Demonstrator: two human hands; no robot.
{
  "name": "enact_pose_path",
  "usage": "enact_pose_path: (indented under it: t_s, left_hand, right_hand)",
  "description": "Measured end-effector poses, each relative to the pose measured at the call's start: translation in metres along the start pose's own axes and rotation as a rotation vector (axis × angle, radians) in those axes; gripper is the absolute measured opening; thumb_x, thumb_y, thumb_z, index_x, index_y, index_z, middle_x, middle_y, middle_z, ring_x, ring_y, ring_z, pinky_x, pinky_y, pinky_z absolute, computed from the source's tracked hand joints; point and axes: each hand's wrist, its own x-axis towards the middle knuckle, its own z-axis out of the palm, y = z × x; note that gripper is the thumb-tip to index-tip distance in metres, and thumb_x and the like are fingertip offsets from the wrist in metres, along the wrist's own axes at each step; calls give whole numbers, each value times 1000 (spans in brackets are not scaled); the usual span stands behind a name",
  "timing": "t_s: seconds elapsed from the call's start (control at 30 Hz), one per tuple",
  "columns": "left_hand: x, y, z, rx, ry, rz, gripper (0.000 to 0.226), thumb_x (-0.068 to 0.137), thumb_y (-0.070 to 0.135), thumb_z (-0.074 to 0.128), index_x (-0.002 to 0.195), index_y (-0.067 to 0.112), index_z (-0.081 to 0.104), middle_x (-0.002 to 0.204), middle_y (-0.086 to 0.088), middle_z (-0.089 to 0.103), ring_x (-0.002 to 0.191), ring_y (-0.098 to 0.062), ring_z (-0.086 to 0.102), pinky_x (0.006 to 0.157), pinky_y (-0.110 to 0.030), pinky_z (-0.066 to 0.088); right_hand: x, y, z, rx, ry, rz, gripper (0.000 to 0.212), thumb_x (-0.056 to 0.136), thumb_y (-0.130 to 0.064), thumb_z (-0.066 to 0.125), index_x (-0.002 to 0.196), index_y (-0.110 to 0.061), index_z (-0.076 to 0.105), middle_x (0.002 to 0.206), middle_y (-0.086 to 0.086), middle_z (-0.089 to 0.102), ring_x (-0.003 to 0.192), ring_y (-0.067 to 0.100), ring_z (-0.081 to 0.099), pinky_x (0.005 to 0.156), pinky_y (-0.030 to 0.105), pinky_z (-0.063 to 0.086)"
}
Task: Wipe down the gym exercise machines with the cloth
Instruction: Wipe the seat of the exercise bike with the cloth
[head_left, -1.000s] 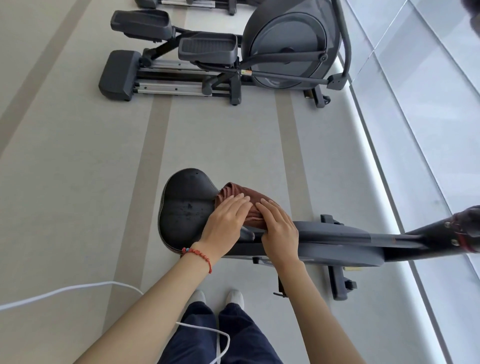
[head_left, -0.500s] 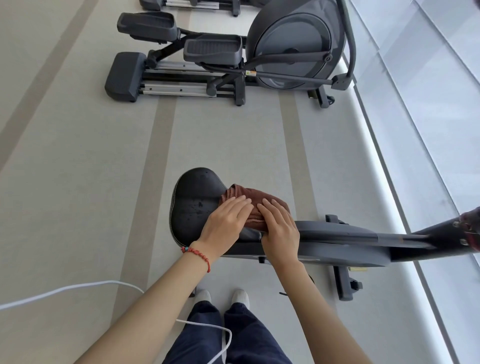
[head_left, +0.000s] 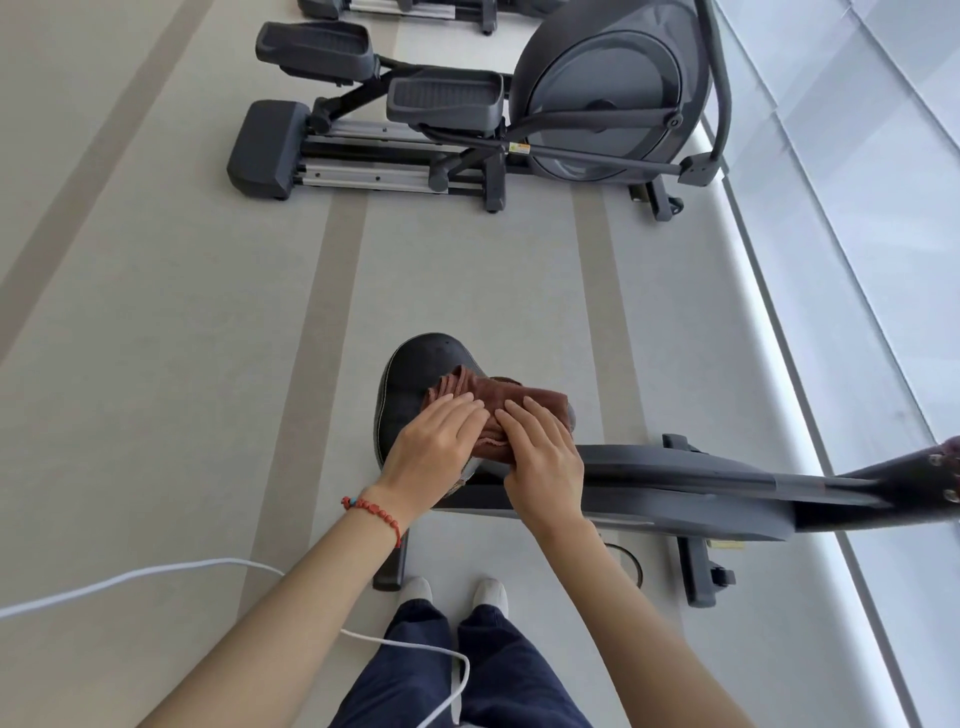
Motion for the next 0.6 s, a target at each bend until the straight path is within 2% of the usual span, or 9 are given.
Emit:
enact_pose_path:
  t_s: [0.1, 0.33, 0.4, 0.47, 0.6]
  left_hand:
    - [-8, -12, -7, 26, 17, -20, 32, 89, 1, 40, 98, -2, 70, 99, -14, 70, 98, -27, 67, 92, -36, 49]
    - [-26, -33, -19, 8, 12, -144, 33, 87, 3, 38, 102, -3, 67, 103, -16, 69, 100, -29, 66, 91, -39, 50]
    - [-29, -36, -22, -12, 16, -185, 31, 85, -1, 42, 103, -3, 67, 103, -16, 69, 100, -29, 66, 91, -39, 50]
    - [-31, -38, -24, -30, 28, -219, 29, 76, -7, 55, 103, -3, 67, 102, -16, 69, 99, -30, 67, 91, -40, 50]
    - [-36, -41, -28, -77, 26, -281, 43, 61, -16, 73, 102, -4, 67, 102, -16, 69, 97, -30, 67, 87, -41, 51]
  right_hand:
    - [4, -15, 6, 10, -11, -20, 44, 72, -4, 39, 98, -4, 74, 104, 8, 72, 103, 30, 67, 87, 39, 54]
    - [13, -43, 19, 21, -8, -28, 43, 71, -6, 41, 100, -5, 74, 104, 8, 72, 102, 30, 67, 93, 34, 45]
    - [16, -50, 21, 34, -13, -23, 45, 70, -5, 40, 99, -5, 74, 104, 7, 73, 102, 29, 68, 91, 35, 48]
    - [17, -56, 22, 48, -8, -15, 46, 69, -4, 38, 98, -5, 74, 103, 7, 73, 101, 29, 68, 91, 36, 48]
    - [17, -63, 25, 64, -17, -5, 48, 70, -3, 37, 100, -5, 74, 105, 7, 72, 103, 30, 67, 91, 37, 49]
